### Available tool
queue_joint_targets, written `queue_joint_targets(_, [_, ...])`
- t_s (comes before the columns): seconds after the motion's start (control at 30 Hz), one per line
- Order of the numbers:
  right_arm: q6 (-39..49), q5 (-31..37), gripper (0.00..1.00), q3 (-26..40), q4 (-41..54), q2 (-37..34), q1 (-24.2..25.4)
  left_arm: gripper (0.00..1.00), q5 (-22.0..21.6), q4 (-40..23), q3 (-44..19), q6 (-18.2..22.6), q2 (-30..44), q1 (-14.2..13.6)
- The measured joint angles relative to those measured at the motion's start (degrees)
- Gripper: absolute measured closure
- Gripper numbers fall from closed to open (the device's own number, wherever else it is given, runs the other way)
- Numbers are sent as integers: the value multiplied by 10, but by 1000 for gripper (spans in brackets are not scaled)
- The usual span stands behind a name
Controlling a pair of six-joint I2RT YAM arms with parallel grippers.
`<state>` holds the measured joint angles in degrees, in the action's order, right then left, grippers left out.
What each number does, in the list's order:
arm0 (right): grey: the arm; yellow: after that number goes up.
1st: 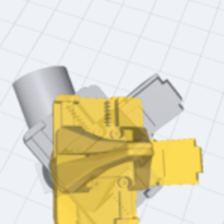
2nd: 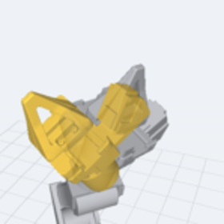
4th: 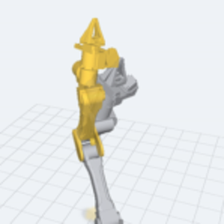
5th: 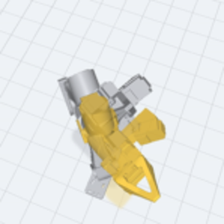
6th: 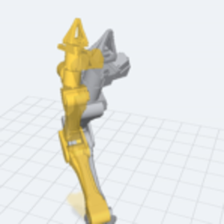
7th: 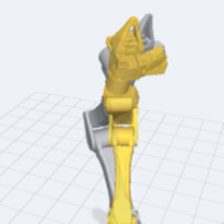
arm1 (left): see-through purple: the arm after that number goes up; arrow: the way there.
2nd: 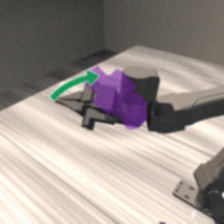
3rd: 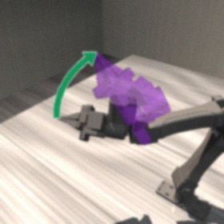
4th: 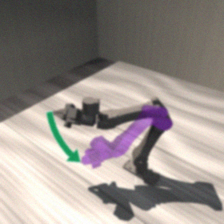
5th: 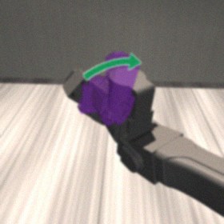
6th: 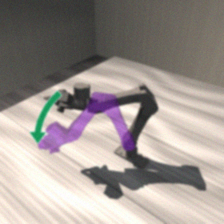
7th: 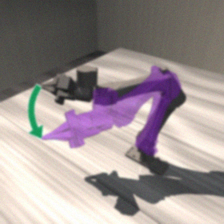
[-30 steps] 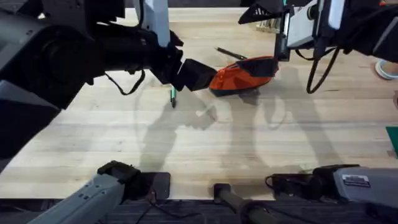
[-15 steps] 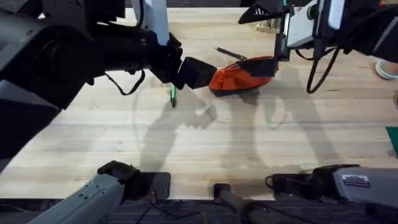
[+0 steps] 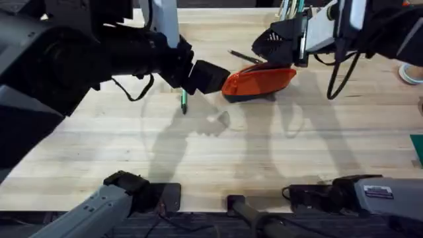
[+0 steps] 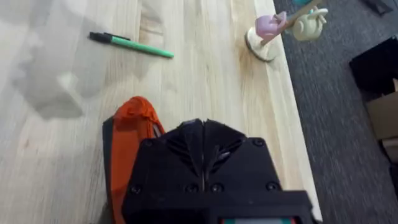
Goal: Unzip the bag, pick up the pens from the table one at a time and place them inside, then zip the bag closed.
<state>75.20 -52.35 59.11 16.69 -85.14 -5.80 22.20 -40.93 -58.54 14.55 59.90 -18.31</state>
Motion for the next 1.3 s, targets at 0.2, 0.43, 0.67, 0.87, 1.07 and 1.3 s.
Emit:
queue_joint_targets(0.2, [-68, -77, 971, 0, -13, 0, 18, 8, 0, 0, 0, 0, 0, 0])
queue_joint_targets(0.43, [-171, -167, 971, 0, -17, 0, 91, 8, 0, 0, 0, 0, 0, 0])
queue_joint_targets(0.67, [-242, -192, 972, 2, -17, 0, 145, 8, 0, 0, 0, 0, 0, 0])
queue_joint_targets(0.87, [-288, -130, 972, 40, -14, 0, 132, 8, 0, 0, 0, 0, 0, 0])
queue_joint_targets(1.07, [-303, -47, 972, 85, 17, 0, 96, 8, 0, 0, 0, 0, 0, 0])
queue_joint_targets(1.3, [-296, 75, 971, 135, 131, 0, 48, 8, 0, 0, 0, 0, 0, 0])
